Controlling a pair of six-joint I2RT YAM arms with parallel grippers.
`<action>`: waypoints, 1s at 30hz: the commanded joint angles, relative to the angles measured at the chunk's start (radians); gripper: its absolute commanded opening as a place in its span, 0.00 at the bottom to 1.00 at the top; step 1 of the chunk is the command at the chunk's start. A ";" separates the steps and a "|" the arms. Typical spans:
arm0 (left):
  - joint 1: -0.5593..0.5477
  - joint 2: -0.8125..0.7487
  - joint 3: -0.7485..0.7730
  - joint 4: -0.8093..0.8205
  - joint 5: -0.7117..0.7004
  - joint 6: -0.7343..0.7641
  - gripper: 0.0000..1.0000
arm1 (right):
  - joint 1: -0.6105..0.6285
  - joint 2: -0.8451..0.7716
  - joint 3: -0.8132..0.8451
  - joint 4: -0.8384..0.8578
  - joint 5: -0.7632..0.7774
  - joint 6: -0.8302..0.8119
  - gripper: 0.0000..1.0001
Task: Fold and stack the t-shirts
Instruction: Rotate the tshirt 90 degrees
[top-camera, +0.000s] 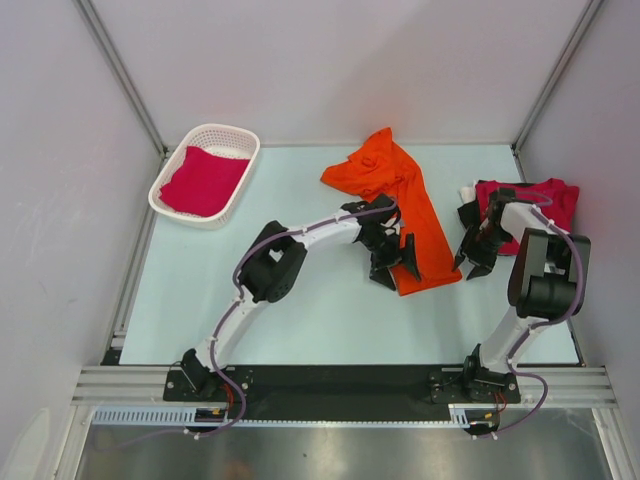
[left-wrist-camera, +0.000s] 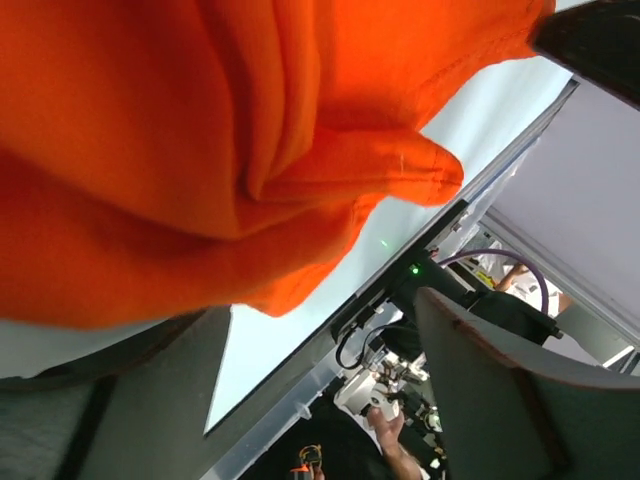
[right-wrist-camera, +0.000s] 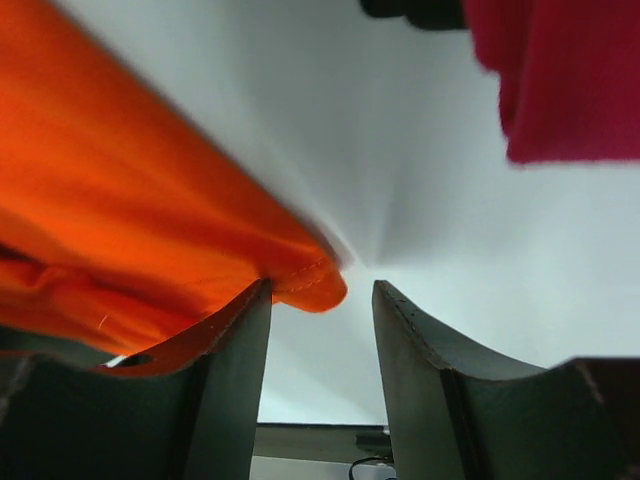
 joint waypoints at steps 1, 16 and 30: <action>-0.002 0.061 0.030 0.006 -0.054 -0.049 0.72 | -0.004 0.065 0.048 0.026 0.057 0.054 0.50; 0.047 -0.049 -0.119 -0.103 -0.142 0.025 0.00 | 0.047 0.125 0.037 0.014 -0.098 0.065 0.00; 0.084 -0.200 -0.234 -0.383 -0.194 0.229 0.00 | 0.179 0.029 -0.109 -0.112 -0.132 0.076 0.00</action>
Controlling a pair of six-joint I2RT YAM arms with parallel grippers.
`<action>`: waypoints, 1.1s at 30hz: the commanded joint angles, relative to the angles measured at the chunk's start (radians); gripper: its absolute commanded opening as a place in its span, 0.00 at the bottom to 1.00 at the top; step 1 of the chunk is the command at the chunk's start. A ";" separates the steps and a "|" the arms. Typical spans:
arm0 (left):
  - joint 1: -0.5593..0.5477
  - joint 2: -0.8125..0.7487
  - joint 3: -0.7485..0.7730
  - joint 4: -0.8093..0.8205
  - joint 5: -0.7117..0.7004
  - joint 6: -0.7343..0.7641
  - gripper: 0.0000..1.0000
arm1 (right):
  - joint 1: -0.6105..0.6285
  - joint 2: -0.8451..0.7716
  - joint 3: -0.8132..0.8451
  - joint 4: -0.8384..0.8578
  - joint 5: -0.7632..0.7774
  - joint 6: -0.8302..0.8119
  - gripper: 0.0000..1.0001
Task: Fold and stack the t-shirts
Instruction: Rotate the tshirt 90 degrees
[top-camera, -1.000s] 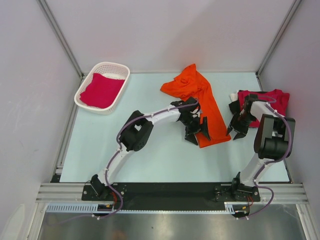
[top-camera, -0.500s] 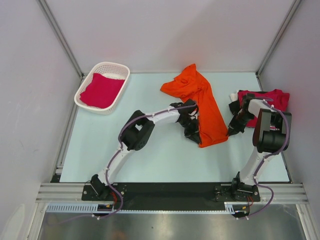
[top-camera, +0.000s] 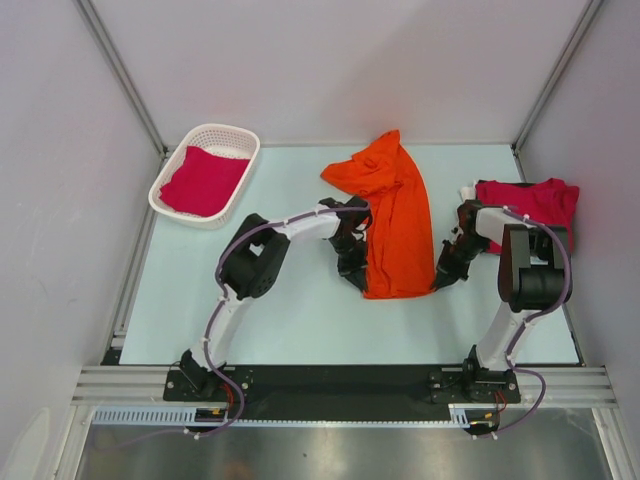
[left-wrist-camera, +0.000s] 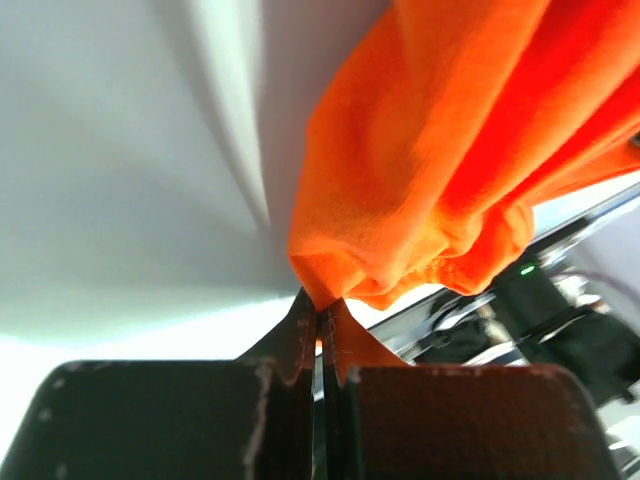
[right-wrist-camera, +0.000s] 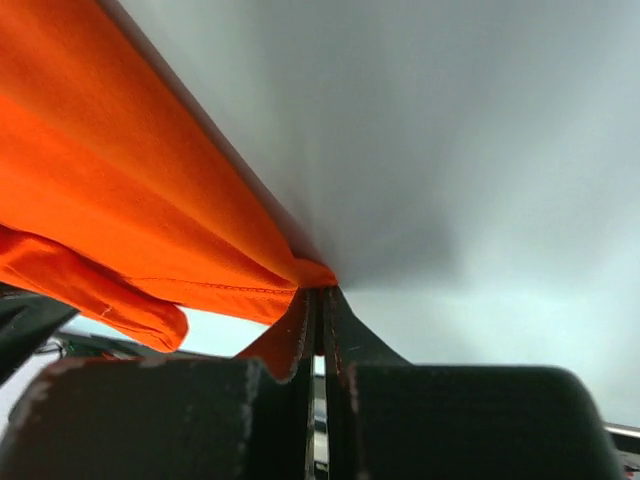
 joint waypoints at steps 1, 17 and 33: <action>0.000 -0.086 -0.053 -0.196 -0.035 0.122 0.00 | 0.041 -0.054 -0.065 -0.084 -0.003 0.009 0.00; -0.010 -0.348 -0.628 -0.161 0.005 0.199 0.00 | 0.194 -0.093 -0.209 -0.117 0.016 0.040 0.00; -0.010 -0.313 -0.427 -0.248 -0.001 0.265 1.00 | 0.289 -0.008 -0.116 -0.198 -0.161 -0.014 0.25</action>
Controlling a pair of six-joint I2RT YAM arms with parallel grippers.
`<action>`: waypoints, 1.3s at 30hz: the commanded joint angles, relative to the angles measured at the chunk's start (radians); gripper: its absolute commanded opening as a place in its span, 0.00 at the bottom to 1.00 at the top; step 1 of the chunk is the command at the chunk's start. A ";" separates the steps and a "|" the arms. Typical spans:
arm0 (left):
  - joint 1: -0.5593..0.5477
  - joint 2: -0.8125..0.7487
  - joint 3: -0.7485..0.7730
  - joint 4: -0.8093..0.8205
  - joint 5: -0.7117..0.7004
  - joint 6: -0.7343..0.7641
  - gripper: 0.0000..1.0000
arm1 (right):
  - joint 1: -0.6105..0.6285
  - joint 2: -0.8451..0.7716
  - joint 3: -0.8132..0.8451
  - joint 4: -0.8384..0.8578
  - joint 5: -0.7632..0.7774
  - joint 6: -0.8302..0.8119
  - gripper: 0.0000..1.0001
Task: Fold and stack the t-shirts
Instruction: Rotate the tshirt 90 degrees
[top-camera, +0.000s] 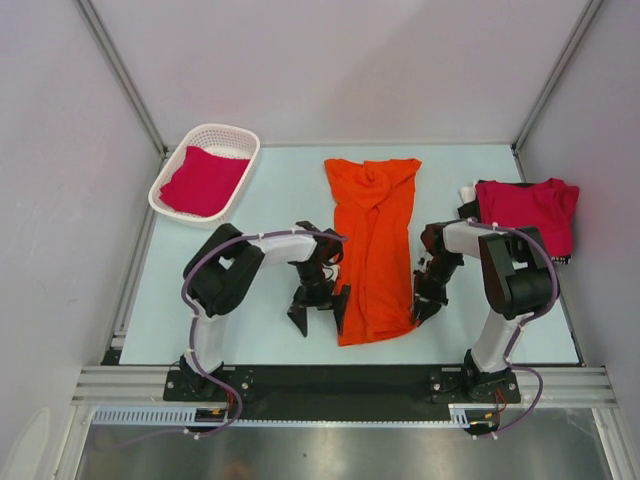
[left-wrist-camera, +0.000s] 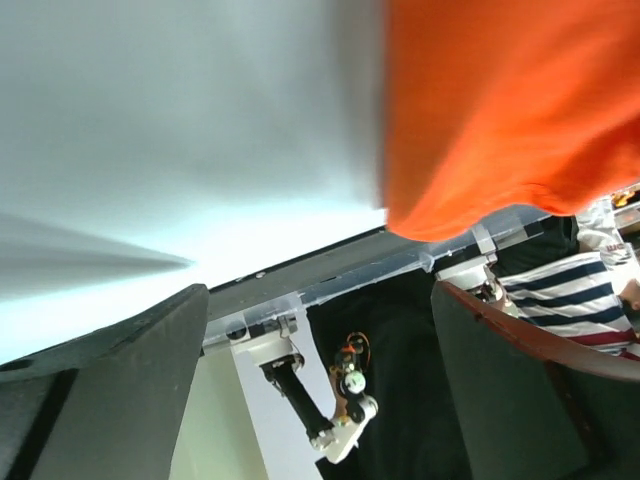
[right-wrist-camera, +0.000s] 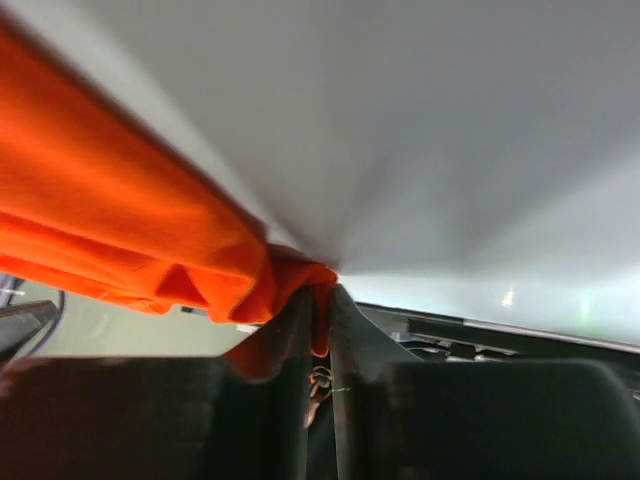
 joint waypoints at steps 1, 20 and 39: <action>0.006 -0.013 0.097 -0.074 -0.035 0.042 1.00 | 0.019 0.016 0.072 -0.096 -0.082 -0.048 0.37; 0.040 0.020 0.220 -0.049 -0.080 0.048 0.96 | -0.068 -0.092 0.186 -0.195 -0.049 -0.144 1.00; 0.086 -0.038 0.267 0.135 -0.256 -0.052 0.95 | -0.019 -0.161 0.310 -0.032 -0.160 -0.113 0.93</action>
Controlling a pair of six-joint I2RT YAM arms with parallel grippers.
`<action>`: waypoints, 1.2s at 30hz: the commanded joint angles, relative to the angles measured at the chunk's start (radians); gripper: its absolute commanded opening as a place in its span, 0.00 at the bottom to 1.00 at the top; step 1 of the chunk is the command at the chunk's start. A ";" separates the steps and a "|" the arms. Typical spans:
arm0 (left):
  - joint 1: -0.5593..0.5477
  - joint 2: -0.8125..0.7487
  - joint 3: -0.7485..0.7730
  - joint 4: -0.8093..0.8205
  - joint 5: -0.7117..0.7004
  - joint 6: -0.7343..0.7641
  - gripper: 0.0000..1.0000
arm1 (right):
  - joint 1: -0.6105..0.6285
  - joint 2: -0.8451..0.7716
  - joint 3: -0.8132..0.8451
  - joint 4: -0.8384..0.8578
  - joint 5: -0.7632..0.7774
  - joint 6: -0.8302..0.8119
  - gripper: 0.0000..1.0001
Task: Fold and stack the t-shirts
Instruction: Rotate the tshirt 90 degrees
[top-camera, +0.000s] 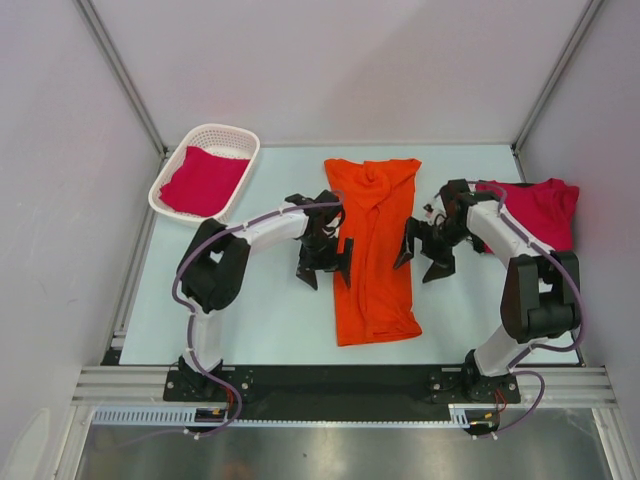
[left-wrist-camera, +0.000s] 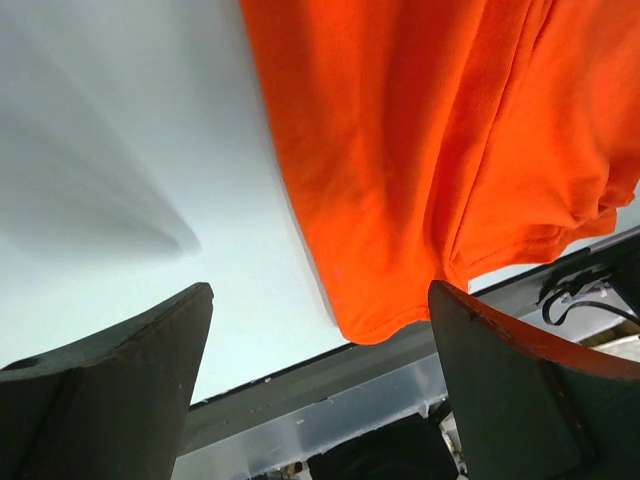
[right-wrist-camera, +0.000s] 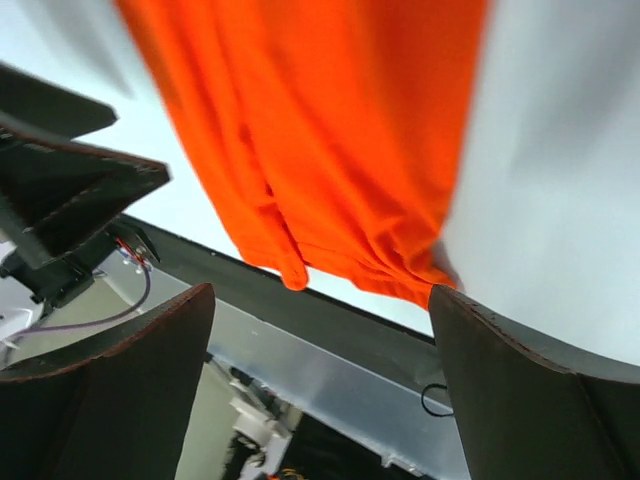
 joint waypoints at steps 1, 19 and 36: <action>-0.001 -0.036 0.037 -0.003 -0.038 -0.012 0.94 | 0.079 0.022 0.083 -0.040 -0.026 -0.027 0.89; 0.118 -0.373 -0.155 0.133 -0.140 0.006 0.98 | 0.361 -0.421 -0.312 0.342 0.224 0.224 0.64; 0.146 -0.557 -0.381 0.121 -0.110 0.060 0.98 | 0.747 -0.176 -0.319 0.421 0.451 0.435 0.52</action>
